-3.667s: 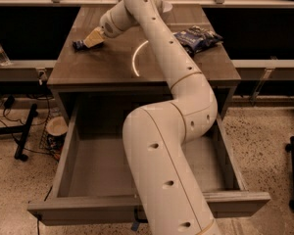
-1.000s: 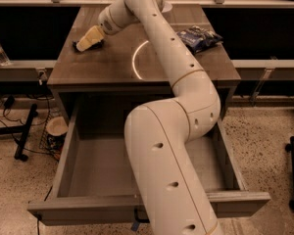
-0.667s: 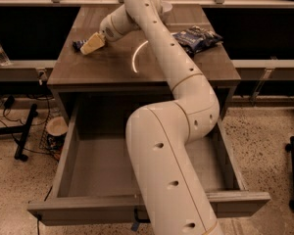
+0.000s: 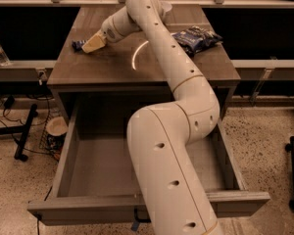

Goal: Place rxbar blueberry into top drawer

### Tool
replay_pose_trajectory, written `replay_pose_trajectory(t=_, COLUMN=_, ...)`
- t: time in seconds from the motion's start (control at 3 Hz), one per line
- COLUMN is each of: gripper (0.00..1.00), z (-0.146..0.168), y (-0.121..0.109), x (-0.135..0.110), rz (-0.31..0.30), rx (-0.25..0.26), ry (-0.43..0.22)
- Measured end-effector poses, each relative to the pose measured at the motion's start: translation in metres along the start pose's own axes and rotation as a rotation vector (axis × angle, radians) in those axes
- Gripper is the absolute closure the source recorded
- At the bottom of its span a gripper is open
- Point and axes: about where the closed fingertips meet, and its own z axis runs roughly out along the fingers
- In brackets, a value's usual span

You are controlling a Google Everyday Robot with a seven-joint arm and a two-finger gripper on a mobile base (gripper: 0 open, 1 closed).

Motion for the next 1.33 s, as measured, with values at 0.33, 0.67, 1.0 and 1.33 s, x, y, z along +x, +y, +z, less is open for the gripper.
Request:
replay_pose_trajectory(t=0.33, gripper=0.95, z=-0.002, y=0.0, x=-0.003, rz=0.0, rx=0.0, ry=0.0)
replay_pose_trajectory(t=0.67, gripper=1.0, z=-0.003, y=0.0, x=-0.004, rz=0.0, rx=0.0, ry=0.0)
replay_pose_trajectory(t=1.0, gripper=1.0, z=-0.05, y=0.008, x=-0.051, rz=-0.047, rx=0.046, ry=-0.024)
replay_pose_trajectory(t=1.33, gripper=1.0, z=-0.096, y=0.019, x=-0.087, rz=-0.056, rx=0.084, ry=-0.049)
